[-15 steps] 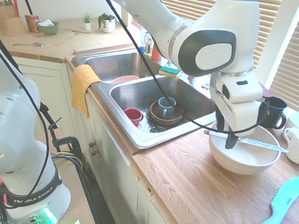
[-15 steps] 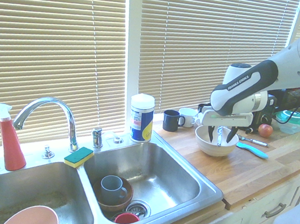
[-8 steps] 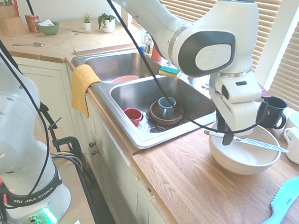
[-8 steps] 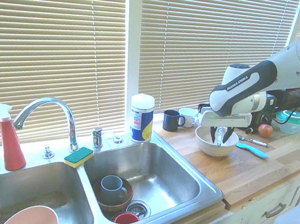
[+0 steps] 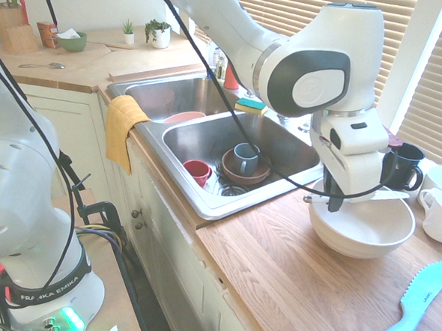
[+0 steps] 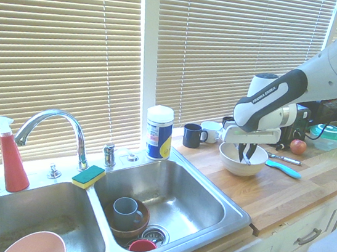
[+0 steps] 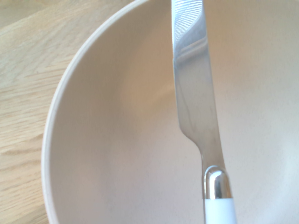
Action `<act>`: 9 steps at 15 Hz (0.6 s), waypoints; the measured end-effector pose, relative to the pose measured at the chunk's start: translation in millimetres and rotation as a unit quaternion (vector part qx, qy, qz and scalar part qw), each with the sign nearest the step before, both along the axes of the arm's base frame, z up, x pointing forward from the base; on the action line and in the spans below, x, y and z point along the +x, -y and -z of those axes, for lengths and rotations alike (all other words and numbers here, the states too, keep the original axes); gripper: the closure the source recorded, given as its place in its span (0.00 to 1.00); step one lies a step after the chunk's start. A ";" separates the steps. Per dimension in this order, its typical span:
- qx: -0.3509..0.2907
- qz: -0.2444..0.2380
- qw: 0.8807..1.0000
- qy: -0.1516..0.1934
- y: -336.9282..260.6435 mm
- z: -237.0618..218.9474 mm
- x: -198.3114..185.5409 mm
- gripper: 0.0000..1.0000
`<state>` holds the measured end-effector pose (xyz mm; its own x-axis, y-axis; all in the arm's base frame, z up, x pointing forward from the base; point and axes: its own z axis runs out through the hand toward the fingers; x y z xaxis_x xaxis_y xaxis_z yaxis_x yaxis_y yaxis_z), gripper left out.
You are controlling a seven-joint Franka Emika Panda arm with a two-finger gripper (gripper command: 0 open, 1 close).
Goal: Put the knife into the sink
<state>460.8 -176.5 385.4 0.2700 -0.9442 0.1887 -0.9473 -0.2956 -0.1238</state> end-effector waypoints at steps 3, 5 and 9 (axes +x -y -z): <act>-0.007 -0.011 1.000 0.014 -1.3 -16.6 5.2 1.00; -0.012 -0.026 0.999 0.033 -13.9 -47.6 6.3 1.00; -0.014 -0.104 0.993 0.049 -98.2 -94.5 -2.4 1.00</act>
<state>458.4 -78.3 480.0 0.4369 -0.8643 0.2491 -0.8494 -0.4876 -0.2020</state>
